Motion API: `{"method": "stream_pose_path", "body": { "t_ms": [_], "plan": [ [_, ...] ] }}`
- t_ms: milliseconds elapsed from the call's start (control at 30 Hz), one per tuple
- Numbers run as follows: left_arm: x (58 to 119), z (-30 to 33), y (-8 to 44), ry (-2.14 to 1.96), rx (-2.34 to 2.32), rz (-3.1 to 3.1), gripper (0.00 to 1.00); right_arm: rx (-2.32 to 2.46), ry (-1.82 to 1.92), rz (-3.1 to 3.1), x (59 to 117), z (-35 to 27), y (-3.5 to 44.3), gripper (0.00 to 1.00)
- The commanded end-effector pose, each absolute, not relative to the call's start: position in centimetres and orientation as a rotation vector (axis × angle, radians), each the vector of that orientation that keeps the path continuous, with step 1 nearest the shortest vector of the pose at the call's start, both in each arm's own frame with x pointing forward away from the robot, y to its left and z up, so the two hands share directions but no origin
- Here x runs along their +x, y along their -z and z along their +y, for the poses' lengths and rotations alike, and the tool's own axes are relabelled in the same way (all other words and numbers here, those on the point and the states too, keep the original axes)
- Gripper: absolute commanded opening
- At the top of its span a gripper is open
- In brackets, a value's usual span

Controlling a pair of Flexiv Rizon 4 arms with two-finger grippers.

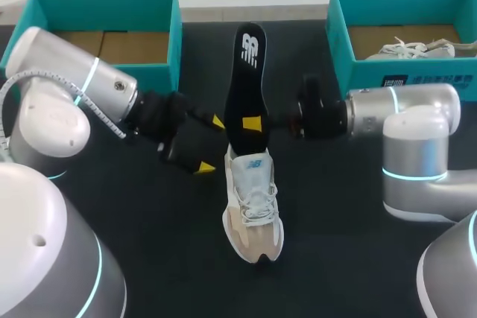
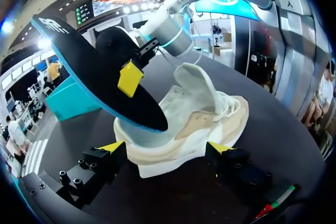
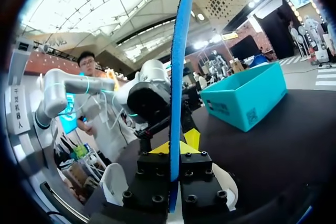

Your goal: Take the shoe out of the shoebox, open the shoe tongue, remove and reinsert the insole, then place the shoe into the shoebox

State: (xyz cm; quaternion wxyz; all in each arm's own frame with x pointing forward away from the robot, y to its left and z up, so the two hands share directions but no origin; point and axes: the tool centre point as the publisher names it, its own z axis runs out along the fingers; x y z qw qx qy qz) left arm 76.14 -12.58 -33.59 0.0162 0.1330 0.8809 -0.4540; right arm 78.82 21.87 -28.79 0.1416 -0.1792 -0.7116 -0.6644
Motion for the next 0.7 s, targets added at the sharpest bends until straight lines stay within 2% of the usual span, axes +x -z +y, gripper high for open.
{"method": "stream_pose_path", "body": {
  "t_ms": [33,700],
  "plan": [
    [76.3,-12.8,33.7,1.409,0.417,2.741,1.0,-0.504,1.91,-2.052,78.8,21.9,29.5,0.0],
    [76.2,-12.8,34.0,1.405,0.406,2.748,1.0,-0.59,1.778,-1.981,76.5,22.0,33.0,0.0]
  ]
}}
